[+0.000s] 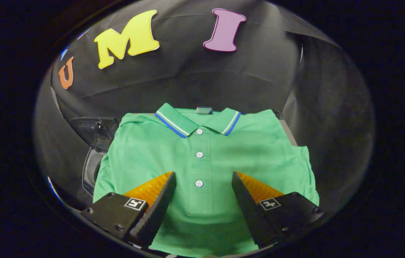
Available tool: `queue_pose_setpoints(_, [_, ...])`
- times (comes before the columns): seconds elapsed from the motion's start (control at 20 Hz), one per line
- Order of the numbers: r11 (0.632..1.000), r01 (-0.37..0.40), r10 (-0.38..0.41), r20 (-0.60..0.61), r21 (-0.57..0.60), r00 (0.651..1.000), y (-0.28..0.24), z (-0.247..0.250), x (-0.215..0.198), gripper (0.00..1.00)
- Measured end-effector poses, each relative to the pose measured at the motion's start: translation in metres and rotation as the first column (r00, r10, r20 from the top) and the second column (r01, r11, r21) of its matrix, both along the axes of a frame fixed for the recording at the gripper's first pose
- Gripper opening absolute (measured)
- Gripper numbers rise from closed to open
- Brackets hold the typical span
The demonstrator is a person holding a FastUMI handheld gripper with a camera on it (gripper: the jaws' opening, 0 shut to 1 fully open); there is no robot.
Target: Put the clothes into the washing machine and then close the washing machine lid.
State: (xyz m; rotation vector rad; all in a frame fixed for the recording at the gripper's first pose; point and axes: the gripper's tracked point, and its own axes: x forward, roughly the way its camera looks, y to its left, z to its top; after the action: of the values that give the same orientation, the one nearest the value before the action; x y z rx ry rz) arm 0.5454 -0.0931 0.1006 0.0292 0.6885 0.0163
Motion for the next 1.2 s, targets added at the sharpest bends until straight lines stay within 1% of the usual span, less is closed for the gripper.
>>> queue_pose_setpoints(0.1, [1.000, -0.016, 0.016, 0.002, -0.002, 1.000, 0.003, 0.002, 0.000, 0.97])
queue_pose_setpoints(0.15, [1.000, -0.022, 0.022, -0.007, -0.004, 1.000, 0.003, 0.001, -0.001, 0.94])
queue_pose_setpoints(0.2, [1.000, -0.021, 0.021, -0.013, -0.005, 1.000, 0.004, 0.000, 0.000, 0.89])
queue_pose_setpoints(0.25, [1.000, -0.018, 0.018, -0.020, -0.003, 1.000, 0.005, 0.000, -0.001, 0.87])
queue_pose_setpoints(0.4, [0.999, 0.034, -0.034, -0.006, 0.021, 0.999, 0.007, 0.005, 0.000, 0.55])
queue_pose_setpoints(0.5, [0.999, 0.046, -0.046, -0.013, 0.024, 0.999, 0.011, 0.003, -0.005, 0.43])
queue_pose_setpoints(0.7, [0.996, 0.069, -0.069, -0.003, 0.060, 0.998, 0.016, 0.001, -0.006, 0.12])
queue_pose_setpoints(0.8, [0.994, 0.077, -0.078, 0.019, 0.080, 0.997, 0.019, 0.001, -0.013, 0.08])
queue_pose_setpoints(0.9, [0.993, 0.068, -0.074, 0.057, 0.098, 0.996, 0.025, 0.001, -0.020, 0.06])
queue_pose_setpoints(1.05, [0.987, 0.057, -0.073, 0.109, 0.148, 0.991, 0.037, 0.003, -0.029, 0.05])
queue_pose_setpoints(1.2, [0.984, 0.034, -0.067, 0.185, 0.177, 0.980, 0.052, 0.019, -0.044, 0.05])
